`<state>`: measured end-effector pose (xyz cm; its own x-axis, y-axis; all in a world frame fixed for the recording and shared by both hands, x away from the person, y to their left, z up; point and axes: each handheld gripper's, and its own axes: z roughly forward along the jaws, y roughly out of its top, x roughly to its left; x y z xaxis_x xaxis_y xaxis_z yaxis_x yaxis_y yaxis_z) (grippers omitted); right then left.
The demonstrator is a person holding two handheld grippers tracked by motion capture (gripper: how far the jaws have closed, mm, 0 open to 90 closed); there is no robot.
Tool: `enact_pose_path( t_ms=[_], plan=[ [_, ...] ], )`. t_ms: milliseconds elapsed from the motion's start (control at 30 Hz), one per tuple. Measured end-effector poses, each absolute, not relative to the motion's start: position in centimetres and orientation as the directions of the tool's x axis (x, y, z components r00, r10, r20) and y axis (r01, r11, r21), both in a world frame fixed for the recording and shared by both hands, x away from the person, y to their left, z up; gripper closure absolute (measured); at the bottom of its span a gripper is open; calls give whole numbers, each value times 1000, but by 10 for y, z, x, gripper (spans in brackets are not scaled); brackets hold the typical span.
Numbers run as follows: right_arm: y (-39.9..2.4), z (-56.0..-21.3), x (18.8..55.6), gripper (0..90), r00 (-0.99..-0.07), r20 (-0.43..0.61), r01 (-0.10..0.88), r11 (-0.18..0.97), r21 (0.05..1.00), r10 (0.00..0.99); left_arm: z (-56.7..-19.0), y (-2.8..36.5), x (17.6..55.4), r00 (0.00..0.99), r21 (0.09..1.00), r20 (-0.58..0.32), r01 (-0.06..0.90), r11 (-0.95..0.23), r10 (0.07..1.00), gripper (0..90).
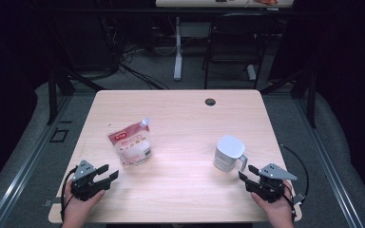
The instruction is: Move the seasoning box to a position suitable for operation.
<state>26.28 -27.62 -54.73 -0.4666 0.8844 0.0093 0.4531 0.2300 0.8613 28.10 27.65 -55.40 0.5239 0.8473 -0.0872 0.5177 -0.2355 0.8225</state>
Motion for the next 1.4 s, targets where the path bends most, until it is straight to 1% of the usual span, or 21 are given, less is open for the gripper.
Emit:
enact_pose_path(
  t_ms=[200,267,400,467,500,567,633,667,700,733,800,867,900,967,1067,1133,1233,1400],
  plan=[
    [-275,-548,272,504,-435,3,441,211,872,900,-555,275,279,531,821,-86,517,-242,843,489],
    [-275,-551,281,509,-425,-5,457,219,862,905,-555,275,278,530,819,-82,518,-246,844,489],
    [-275,-553,284,517,-414,0,463,211,861,910,-555,277,276,530,817,-81,520,-248,844,488],
    [-276,-552,285,516,-392,6,469,195,861,920,-555,277,276,524,818,-84,522,-242,847,489],
    [-276,-552,289,516,-357,26,470,156,869,934,-555,277,275,524,819,-97,525,-231,846,489],
    [-275,-552,291,518,-346,33,473,143,869,938,-555,277,275,524,820,-92,523,-235,846,489],
    [-270,-553,293,534,-324,1,470,160,868,946,-555,276,274,529,821,-85,518,-242,844,489],
    [-270,-553,293,534,-324,1,470,160,868,946,-555,276,274,529,821,-85,518,-242,844,489],
    [-267,-553,294,538,-323,-38,466,194,864,946,-555,275,274,529,821,-87,518,-240,844,489],
    [-265,-554,294,538,-323,-55,464,209,861,945,-556,275,275,531,819,-85,519,-244,843,489],
    [-264,-554,294,548,-322,-68,458,219,861,944,-556,275,275,532,818,-85,520,-246,842,489],
    [-263,-552,297,576,-319,-64,459,212,863,946,-556,276,276,532,817,-85,522,-247,842,489],
    [-259,-551,300,622,-306,-70,452,210,867,949,-555,275,276,531,820,-87,519,-242,843,488],
    [-257,-549,300,644,-305,-82,457,221,861,949,-555,275,276,536,816,-78,519,-255,841,489],
    [-256,-549,301,656,-305,-88,453,226,862,948,-556,275,277,535,817,-80,518,-252,841,488],
    [-257,-549,301,659,-308,-75,458,217,862,948,-556,275,277,529,820,-86,519,-242,844,489],
    [-259,-547,307,666,-329,-72,477,232,848,941,-556,275,278,528,820,-92,521,-236,844,489],
    [-257,-547,305,678,-358,-81,464,253,849,930,-555,275,279,537,815,-87,522,-250,839,489]
  ],
)
